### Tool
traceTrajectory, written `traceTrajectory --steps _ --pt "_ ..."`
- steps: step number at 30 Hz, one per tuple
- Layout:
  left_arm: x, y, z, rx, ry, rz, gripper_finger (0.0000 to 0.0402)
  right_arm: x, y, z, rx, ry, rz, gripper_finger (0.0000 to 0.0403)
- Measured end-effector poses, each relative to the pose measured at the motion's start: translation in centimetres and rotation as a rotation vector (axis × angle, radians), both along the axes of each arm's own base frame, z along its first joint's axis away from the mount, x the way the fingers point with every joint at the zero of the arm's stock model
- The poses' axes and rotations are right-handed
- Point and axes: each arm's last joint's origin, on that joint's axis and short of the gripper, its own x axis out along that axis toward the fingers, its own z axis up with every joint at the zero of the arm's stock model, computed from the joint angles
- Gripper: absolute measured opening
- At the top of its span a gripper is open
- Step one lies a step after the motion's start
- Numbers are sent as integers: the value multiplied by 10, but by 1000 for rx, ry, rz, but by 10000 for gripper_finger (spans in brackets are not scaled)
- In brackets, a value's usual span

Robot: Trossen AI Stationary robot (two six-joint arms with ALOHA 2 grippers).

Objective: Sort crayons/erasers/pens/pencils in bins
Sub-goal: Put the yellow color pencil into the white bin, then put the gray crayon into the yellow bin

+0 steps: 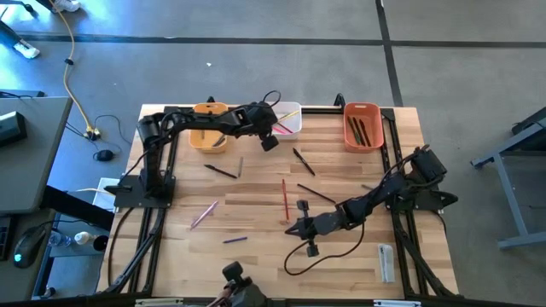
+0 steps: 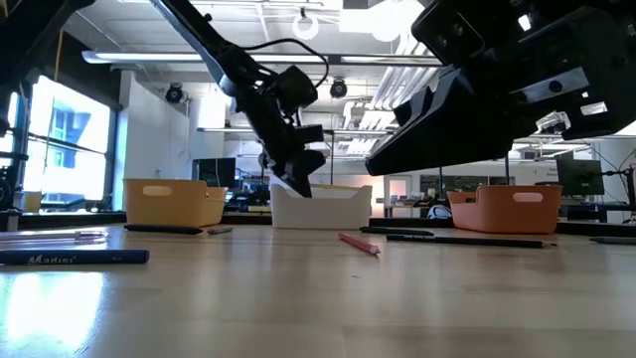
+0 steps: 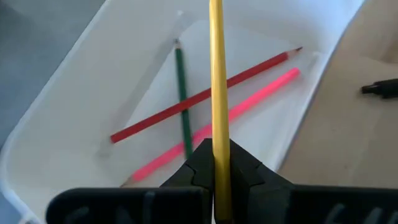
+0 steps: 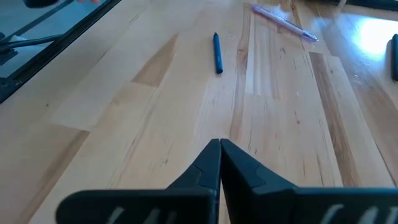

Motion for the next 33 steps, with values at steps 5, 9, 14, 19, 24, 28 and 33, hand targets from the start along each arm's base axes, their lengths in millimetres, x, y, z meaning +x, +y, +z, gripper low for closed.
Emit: traceTrajectory --steps 5,9,14,19,24,28,33 --pt "0 4 -4 -14 -14 -7 1 0 0 0 0 0 0 0" --pt "-1 5 -4 -26 -19 -22 1 0 0 0 0 0 0 0" --pt "-2 6 -4 -45 -35 -31 2 0 0 0 0 0 0 0" --pt "-2 6 -4 -47 -37 -28 20 0 0 0 0 -1 0 0" --pt "-2 6 -4 -56 -49 -5 45 0 0 0 0 -1 0 0" --pt "-2 6 -4 -39 -38 9 64 0 0 0 0 -1 0 0" --pt "-5 5 9 1 -34 7 82 0 0 0 -1 -1 1 0"
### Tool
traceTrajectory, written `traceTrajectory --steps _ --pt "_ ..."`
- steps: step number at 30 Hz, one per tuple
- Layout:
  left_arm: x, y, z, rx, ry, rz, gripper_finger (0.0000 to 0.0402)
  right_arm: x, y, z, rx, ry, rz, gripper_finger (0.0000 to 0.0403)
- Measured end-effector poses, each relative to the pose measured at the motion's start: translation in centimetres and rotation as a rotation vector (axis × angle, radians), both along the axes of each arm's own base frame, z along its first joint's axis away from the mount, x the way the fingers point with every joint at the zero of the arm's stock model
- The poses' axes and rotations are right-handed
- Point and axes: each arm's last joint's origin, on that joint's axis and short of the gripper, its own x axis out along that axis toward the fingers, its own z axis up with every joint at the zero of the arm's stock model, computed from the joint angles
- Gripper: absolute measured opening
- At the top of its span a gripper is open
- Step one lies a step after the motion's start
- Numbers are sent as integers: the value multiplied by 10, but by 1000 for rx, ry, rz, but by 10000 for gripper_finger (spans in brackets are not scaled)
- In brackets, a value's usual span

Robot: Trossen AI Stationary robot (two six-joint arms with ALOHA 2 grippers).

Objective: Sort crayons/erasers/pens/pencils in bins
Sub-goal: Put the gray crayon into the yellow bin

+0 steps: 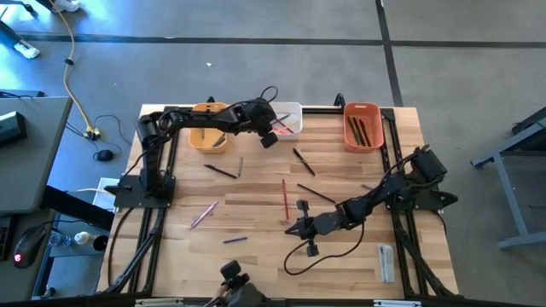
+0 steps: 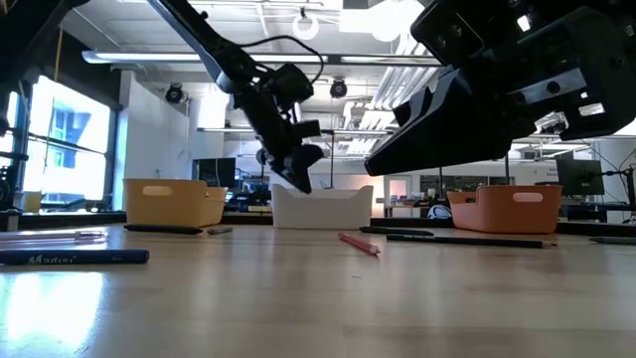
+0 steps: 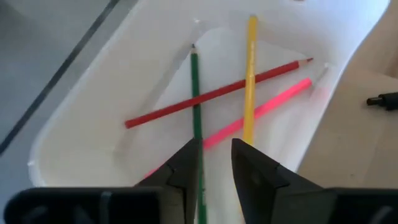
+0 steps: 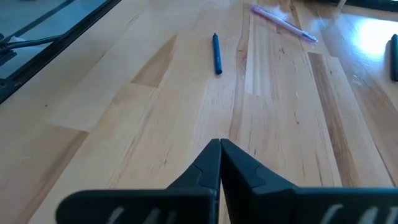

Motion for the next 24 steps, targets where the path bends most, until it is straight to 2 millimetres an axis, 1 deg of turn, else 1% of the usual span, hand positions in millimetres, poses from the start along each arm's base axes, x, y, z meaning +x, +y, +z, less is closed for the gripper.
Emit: traceTrajectory --steps 3,6,8,11,14,16,21,24 --pt "-2 -5 18 36 -24 1 85 0 0 0 -2 1 0 0" --pt "-5 -14 40 63 -47 -23 80 0 0 0 -2 1 0 0" --pt "-6 -25 54 97 -66 -65 68 0 0 0 -2 2 1 0" --pt "-12 -45 65 133 -116 -154 43 0 0 0 -5 4 -2 0" --pt "-23 -65 66 163 -201 -209 15 0 -1 -1 -16 7 -18 0" --pt "-32 -80 63 191 -253 -233 4 -1 -1 -1 -37 6 -36 0" --pt "-58 -122 46 243 -386 -306 7 -3 0 -1 -65 15 -55 0" --pt "-73 -145 35 248 -488 -344 3 -9 -2 10 -58 47 -88 0"
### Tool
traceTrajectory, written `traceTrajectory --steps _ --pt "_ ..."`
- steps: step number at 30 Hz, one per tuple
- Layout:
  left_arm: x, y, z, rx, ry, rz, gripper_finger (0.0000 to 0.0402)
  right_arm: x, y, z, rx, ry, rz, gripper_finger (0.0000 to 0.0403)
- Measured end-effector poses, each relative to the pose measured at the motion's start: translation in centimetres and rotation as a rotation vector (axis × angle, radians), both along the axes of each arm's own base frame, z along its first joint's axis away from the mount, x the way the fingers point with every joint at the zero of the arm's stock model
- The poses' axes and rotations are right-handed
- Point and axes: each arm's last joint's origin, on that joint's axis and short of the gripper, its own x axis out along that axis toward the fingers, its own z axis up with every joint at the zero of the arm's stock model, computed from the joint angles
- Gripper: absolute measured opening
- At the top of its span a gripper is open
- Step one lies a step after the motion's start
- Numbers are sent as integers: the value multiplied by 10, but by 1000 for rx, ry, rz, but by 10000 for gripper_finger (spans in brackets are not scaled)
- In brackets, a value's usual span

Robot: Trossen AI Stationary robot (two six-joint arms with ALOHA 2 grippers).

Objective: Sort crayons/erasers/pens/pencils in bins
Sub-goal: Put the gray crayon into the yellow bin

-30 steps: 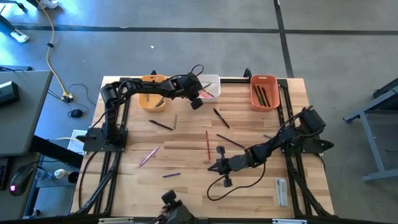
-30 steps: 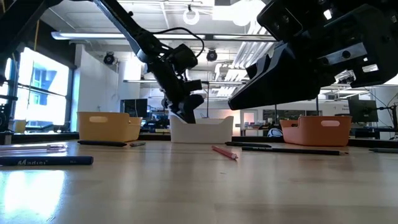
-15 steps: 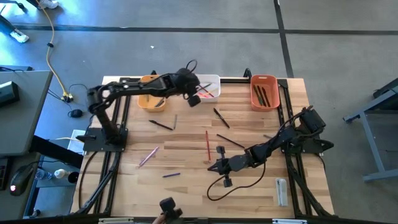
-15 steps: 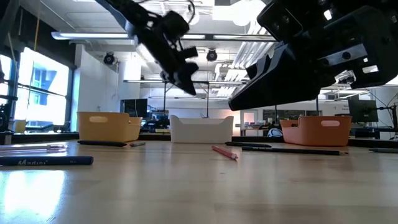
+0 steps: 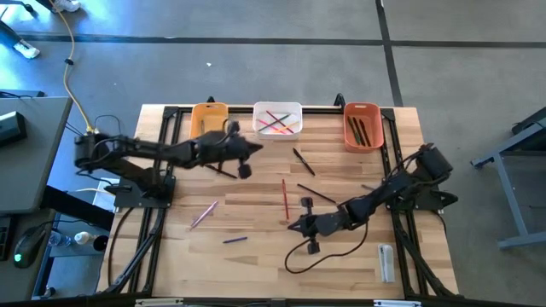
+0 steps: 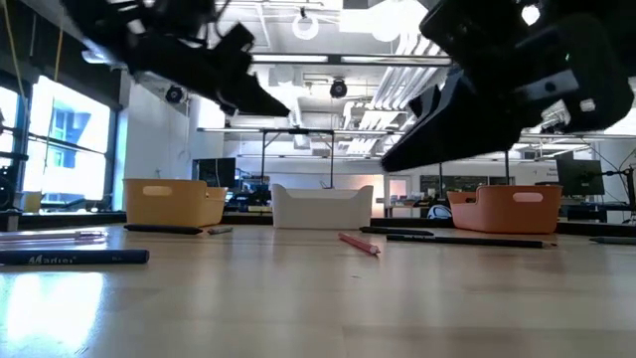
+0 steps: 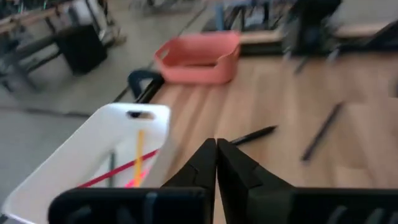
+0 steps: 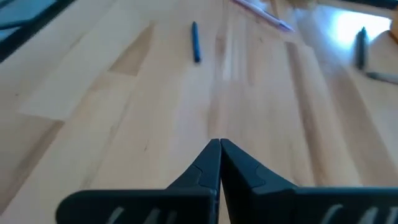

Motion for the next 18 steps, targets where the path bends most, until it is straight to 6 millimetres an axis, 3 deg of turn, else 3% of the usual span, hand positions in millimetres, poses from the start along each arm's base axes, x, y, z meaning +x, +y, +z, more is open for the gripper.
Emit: traceTrajectory --steps 5,10,14,18 --pt "-22 -34 -15 6 -148 -127 1 -29 -14 31 9 139 -130 0" --pt "-35 -50 -16 33 -199 -189 1 -68 -44 58 7 292 -336 0" --pt "-37 -53 -12 30 -221 -196 0 -93 -72 66 8 436 -503 0" --pt "-37 -53 -13 29 -218 -196 0 -108 -100 61 9 640 -649 0"
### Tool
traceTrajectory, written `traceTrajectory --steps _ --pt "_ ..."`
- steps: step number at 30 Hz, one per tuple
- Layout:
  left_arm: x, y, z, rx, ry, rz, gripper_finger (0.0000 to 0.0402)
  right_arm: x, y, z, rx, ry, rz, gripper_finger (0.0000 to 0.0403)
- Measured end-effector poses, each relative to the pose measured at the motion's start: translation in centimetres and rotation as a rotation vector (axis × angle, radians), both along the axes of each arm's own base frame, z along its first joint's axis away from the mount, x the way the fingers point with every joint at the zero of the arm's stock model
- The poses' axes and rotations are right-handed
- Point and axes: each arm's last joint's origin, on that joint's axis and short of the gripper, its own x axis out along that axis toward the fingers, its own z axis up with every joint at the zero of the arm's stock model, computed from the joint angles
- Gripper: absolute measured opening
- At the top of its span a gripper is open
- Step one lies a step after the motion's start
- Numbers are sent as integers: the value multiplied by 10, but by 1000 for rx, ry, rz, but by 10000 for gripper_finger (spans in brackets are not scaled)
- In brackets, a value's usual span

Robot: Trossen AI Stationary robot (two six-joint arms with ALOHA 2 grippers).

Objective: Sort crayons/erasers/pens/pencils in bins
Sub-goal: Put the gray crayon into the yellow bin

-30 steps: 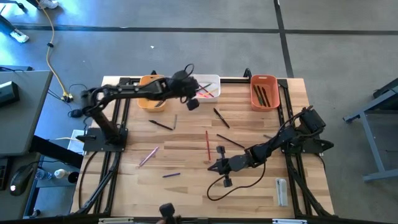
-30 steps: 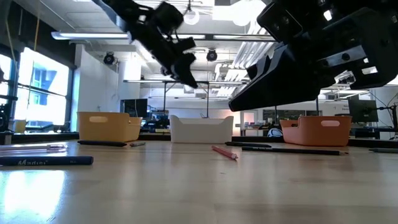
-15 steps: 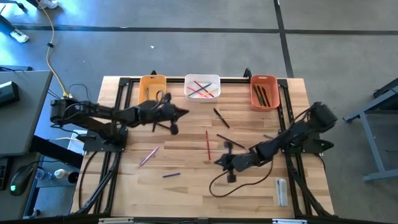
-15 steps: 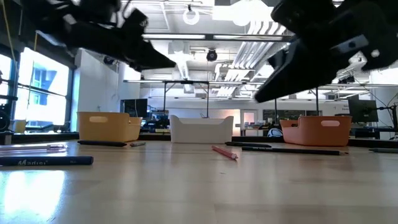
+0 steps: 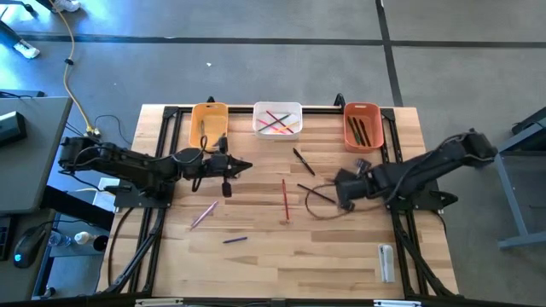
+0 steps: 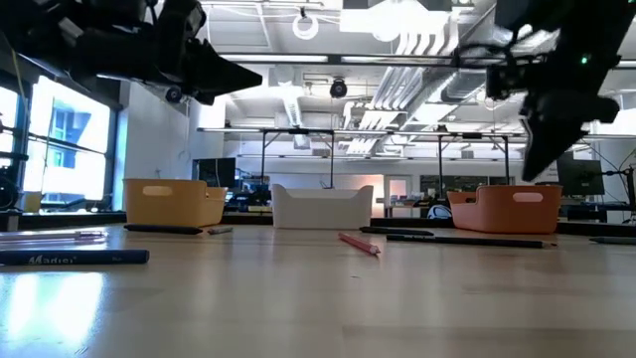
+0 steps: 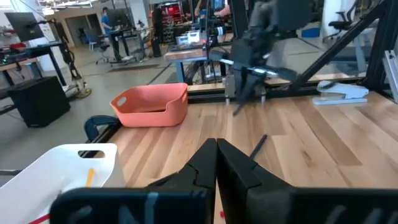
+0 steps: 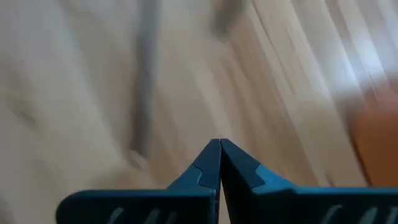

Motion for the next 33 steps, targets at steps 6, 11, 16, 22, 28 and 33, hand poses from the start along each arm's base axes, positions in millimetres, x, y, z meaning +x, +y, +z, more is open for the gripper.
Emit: traceTrajectory --steps 6,11,16,22,28,33 --pt "0 0 -3 -7 21 1 0 -11 -27 -10 48 243 -91 0" --pt "0 0 -4 -9 30 -1 1 -21 -36 -24 154 324 -108 0" --pt "0 0 -4 -14 32 -7 0 -26 -40 -33 202 335 -146 26" --pt "0 0 -4 -13 32 -7 0 -25 -46 -33 210 326 -175 94" --pt "0 0 -4 -14 30 -7 0 -22 -53 -43 233 393 -205 127" --pt "0 0 -4 -13 31 -7 0 -17 -55 -57 274 484 -204 128"
